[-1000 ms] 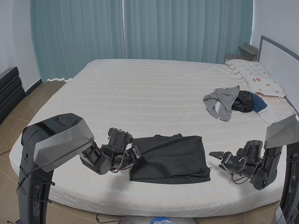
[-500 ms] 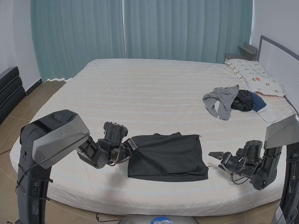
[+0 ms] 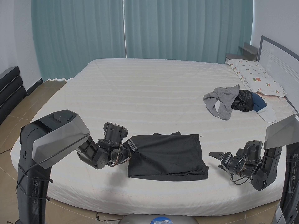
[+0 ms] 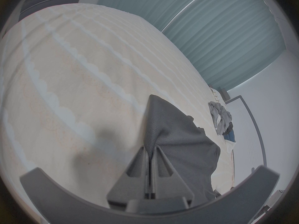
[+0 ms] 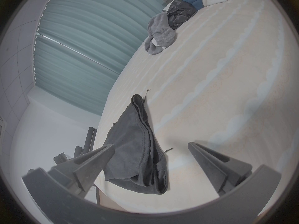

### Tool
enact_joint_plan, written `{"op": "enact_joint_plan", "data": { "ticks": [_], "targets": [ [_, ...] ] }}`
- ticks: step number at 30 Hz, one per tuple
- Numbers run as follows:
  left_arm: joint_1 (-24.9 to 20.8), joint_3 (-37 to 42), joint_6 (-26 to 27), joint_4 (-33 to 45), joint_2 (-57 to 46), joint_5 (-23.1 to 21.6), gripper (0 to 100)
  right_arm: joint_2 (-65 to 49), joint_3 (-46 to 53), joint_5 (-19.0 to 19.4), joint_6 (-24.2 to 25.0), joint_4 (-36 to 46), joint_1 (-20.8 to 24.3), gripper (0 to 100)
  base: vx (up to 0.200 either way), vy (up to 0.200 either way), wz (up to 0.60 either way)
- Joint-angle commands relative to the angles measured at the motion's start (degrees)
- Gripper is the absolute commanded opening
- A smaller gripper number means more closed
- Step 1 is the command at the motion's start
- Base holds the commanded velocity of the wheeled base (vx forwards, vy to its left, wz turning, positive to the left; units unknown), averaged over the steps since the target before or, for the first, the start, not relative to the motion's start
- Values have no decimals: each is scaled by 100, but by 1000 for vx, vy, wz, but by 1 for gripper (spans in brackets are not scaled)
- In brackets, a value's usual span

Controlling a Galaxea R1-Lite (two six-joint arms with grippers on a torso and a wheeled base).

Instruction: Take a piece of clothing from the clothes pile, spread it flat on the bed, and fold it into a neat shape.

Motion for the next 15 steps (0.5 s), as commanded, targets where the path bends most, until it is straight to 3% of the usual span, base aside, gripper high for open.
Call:
{"op": "enact_joint_plan", "data": {
  "ticks": [1,15],
  "targets": [
    [1,60,7,-1,-39,-2,0,58,73,4,3,-97,2,100,0,200,0],
    [10,148,7,-1,-65,7,0,58,73,4,3,-97,2,100,0,200,0]
  ]
}}
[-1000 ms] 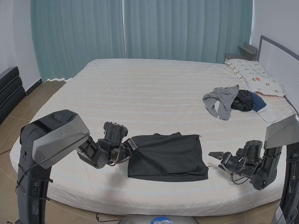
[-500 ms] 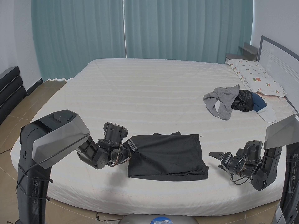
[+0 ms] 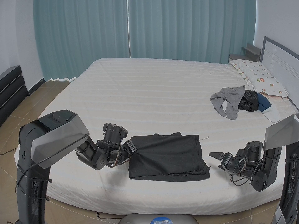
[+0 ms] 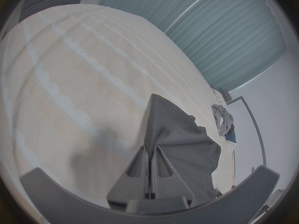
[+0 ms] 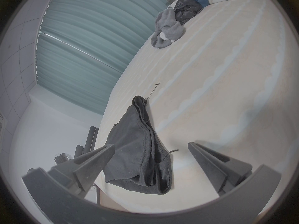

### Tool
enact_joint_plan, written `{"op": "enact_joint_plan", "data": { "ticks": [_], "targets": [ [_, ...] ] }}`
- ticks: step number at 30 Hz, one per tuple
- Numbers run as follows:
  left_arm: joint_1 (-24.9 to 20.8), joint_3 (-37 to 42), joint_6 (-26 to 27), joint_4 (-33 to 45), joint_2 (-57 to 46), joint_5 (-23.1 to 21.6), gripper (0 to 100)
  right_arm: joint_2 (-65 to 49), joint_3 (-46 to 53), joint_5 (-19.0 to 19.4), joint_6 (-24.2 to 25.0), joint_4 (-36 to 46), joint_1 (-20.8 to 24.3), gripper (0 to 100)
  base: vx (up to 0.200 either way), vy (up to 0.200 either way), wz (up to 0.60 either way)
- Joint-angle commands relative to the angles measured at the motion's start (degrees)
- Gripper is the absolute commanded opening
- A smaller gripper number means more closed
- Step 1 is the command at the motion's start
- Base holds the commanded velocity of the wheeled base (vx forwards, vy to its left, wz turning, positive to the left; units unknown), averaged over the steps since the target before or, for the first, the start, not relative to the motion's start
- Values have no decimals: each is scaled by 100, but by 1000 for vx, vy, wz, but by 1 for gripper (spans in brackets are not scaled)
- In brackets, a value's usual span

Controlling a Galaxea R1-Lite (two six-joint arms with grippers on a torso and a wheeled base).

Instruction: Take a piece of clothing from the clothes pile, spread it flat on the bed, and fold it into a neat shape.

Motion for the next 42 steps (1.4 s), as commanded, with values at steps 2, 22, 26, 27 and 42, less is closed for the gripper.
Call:
{"op": "enact_joint_plan", "data": {
  "ticks": [2,22,26,27,42],
  "targets": [
    [-1,32,2,-1,-22,9,0,11,-1,1,0,3,2,100,0,200,0],
    [43,94,2,61,-110,9,0,11,-1,1,0,3,2,100,0,200,0],
    [43,94,2,61,-110,9,0,11,-1,1,0,3,2,100,0,200,0],
    [43,102,2,61,-110,9,0,11,-1,1,0,3,2,100,0,200,0],
    [-10,67,-7,52,-110,-8,0,90,-150,-16,18,3,433,100,0,107,0]
  ]
}}
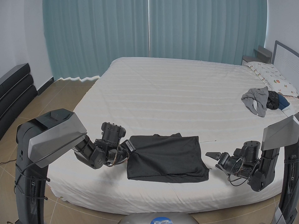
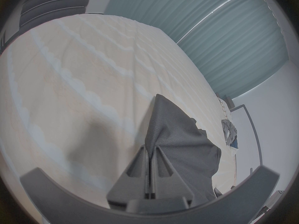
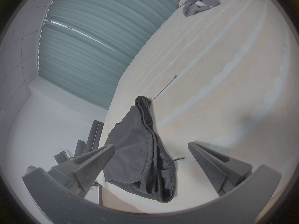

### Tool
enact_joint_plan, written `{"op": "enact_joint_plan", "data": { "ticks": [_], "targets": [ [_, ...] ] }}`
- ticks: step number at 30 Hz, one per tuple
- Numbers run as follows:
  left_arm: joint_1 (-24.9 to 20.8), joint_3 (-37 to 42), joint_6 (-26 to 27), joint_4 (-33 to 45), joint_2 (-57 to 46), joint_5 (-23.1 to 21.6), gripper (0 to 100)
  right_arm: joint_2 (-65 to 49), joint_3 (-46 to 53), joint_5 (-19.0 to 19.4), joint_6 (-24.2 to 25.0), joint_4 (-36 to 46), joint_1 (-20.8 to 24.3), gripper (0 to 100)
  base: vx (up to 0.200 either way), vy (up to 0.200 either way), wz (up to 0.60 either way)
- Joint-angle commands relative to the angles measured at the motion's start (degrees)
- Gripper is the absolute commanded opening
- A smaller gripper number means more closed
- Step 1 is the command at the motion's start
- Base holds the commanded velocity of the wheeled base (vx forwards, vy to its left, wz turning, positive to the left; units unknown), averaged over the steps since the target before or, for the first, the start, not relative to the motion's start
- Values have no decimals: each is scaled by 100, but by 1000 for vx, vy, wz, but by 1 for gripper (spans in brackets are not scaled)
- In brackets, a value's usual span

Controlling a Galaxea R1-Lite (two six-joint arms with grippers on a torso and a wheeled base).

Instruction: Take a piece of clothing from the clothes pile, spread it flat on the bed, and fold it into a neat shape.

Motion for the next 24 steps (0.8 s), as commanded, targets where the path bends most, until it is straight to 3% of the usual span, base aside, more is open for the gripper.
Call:
{"op": "enact_joint_plan", "data": {
  "ticks": [1,12,13,24],
  "targets": [
    [-44,21,-9,-8,9,-8,0,66,5,-18,9,-23,195,100,0,0,0],
    [-71,57,-18,-8,-9,-8,0,40,31,-36,9,-32,212,100,0,0,0],
    [-71,57,-36,1,-44,-8,100,31,40,-36,9,-32,212,100,0,0,0],
    [-36,65,-167,-8,-79,-8,100,13,92,-53,9,-32,168,100,0,0,0]
  ]
}}
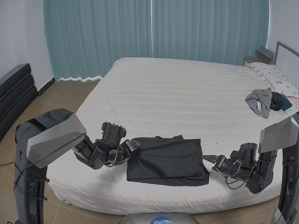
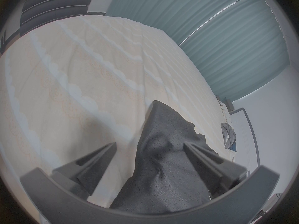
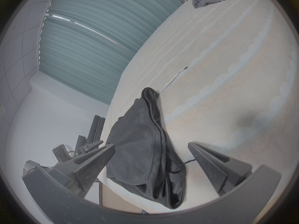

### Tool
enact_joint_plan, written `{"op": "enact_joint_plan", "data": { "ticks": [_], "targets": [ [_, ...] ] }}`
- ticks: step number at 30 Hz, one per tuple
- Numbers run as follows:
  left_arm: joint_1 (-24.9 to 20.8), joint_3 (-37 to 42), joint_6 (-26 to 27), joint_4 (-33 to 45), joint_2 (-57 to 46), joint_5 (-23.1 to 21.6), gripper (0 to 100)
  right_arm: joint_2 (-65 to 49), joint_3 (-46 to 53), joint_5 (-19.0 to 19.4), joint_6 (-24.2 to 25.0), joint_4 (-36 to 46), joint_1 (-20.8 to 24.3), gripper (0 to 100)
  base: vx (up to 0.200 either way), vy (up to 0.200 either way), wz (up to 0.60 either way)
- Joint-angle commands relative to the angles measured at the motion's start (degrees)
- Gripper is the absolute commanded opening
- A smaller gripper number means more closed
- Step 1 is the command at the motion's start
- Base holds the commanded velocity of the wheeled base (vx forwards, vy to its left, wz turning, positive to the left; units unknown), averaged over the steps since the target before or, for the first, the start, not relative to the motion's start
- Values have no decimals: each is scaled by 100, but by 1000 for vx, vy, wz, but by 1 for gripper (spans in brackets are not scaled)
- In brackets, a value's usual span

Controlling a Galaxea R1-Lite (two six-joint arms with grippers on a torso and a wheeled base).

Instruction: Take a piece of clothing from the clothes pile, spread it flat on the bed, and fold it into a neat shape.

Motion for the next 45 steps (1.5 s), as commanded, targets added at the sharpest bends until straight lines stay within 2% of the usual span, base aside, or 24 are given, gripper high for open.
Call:
{"op": "enact_joint_plan", "data": {
  "ticks": [1,10,17,19,20,22,23,25,30,31,33,34,35,37,41,45],
  "targets": [
    [45,-1,-7,-3,-6,-2,100,-17,49,3,0,-1,-8,100,0,0,0],
    [124,237,-279,-29,-480,7,100,-114,190,-6,-18,-10,27,100,0,0,0],
    [239,1221,-305,-126,-1570,-11,100,-333,216,-6,-53,87,88,100,0,0,0],
    [239,1221,-305,-126,-1570,-11,100,-333,216,-6,-53,87,88,100,0,0,0],
    [239,1705,-244,-390,-2071,42,100,-369,322,-41,-44,25,317,100,0,0,0],
    [239,1889,-235,-469,-2335,103,100,-439,419,-111,-62,7,343,100,0,0,0],
    [239,2118,-235,-442,-2809,226,100,-720,559,-313,-97,25,370,100,0,0,0],
    [239,2337,-226,-398,-3293,323,100,-1107,735,-445,-185,87,378,100,0,0,0],
    [247,2830,169,-187,-4198,604,100,-2100,1403,-516,-651,87,370,100,0,0,0],
    [300,2944,354,-196,-4541,894,100,-2531,1667,-674,-932,87,334,100,0,0,0],
    [318,3041,442,-152,-5024,1184,100,-3040,1939,-1017,-1284,87,326,100,0,0,0],
    [318,3041,442,-152,-5024,1184,100,-3040,1939,-1017,-1284,87,326,100,0,0,0],
    [318,3216,556,-91,-5569,1290,100,-3577,1957,-1447,-1477,236,317,100,0,0,0],
    [318,3577,837,59,-6264,1307,100,-4253,1957,-1834,-1635,614,264,100,0,0,0],
    [318,4104,1171,138,-7459,1386,100,-5616,1957,-1922,-2075,1546,123,100,0,0,0],
    [309,4315,1382,384,-8522,1879,100,-7092,1948,-1922,-2611,2697,79,100,0,0,0]
  ]
}}
